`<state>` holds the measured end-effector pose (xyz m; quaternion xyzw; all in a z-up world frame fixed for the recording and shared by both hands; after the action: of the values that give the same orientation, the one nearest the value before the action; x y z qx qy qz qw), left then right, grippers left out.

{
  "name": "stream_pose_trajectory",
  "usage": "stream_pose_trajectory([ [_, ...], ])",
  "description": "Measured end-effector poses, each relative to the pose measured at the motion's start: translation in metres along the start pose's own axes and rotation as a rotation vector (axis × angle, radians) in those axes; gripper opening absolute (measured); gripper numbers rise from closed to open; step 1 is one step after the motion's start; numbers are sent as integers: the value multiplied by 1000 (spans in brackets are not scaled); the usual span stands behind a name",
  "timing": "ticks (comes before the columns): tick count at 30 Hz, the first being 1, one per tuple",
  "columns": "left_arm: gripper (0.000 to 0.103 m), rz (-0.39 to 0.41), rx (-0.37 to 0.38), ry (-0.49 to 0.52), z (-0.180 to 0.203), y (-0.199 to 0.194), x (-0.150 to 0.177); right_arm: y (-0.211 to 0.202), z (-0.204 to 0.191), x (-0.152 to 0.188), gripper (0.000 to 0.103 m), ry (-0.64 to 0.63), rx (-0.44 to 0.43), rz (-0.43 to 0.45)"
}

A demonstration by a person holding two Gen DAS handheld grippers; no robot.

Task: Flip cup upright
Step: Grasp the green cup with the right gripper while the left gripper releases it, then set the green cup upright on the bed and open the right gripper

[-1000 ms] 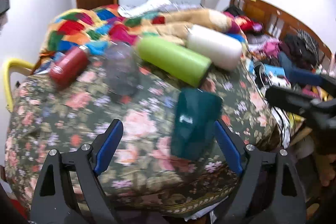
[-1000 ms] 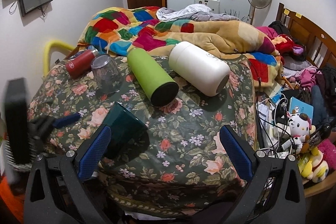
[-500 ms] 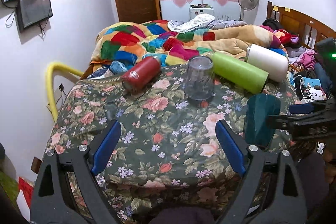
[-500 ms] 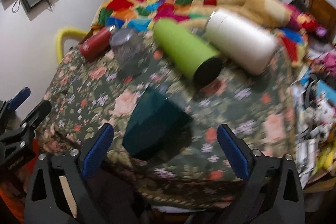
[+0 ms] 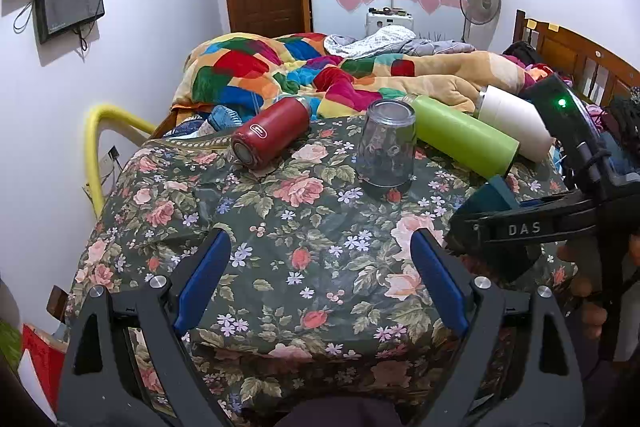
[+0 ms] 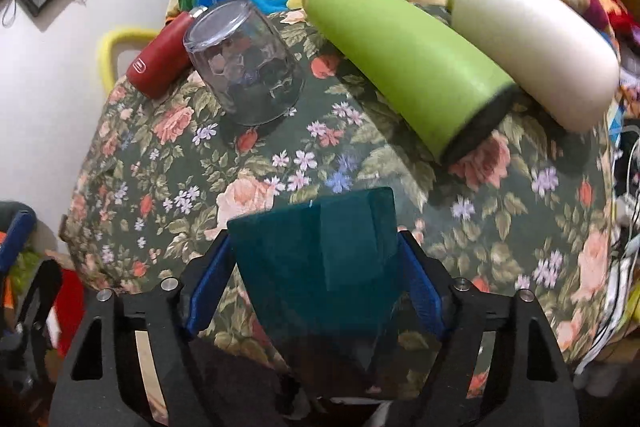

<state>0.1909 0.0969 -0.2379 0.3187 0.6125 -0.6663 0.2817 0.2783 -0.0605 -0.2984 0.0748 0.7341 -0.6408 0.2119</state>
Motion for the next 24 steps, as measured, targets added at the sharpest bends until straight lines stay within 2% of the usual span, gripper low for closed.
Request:
stream_pose_trajectory([
  [5, 91, 4, 8, 2, 5, -2, -3, -10, 0, 0, 76, -26, -13, 17],
  [14, 91, 28, 21, 6, 14, -3, -16, -46, 4, -11, 74, -89, 34, 125],
  [19, 91, 29, 24, 5, 16, -2, -20, -40, 1, -20, 74, -99, 53, 136],
  [24, 91, 26, 30, 8, 17, -3, -21, -35, -2, -15, 74, -126, 78, 136],
])
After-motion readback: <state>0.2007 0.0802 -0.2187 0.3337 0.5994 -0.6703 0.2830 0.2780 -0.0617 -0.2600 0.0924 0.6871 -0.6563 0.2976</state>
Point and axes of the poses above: each gripper's, at about its wrist camera, not at the fingertips, and y roughly the way its jaws point, z to its right, x to its underside, the point moved 6 cm from there along y, roughly the way its jaws point, and after that the axes turned 8 degrees about x, right-handed, at the moved point
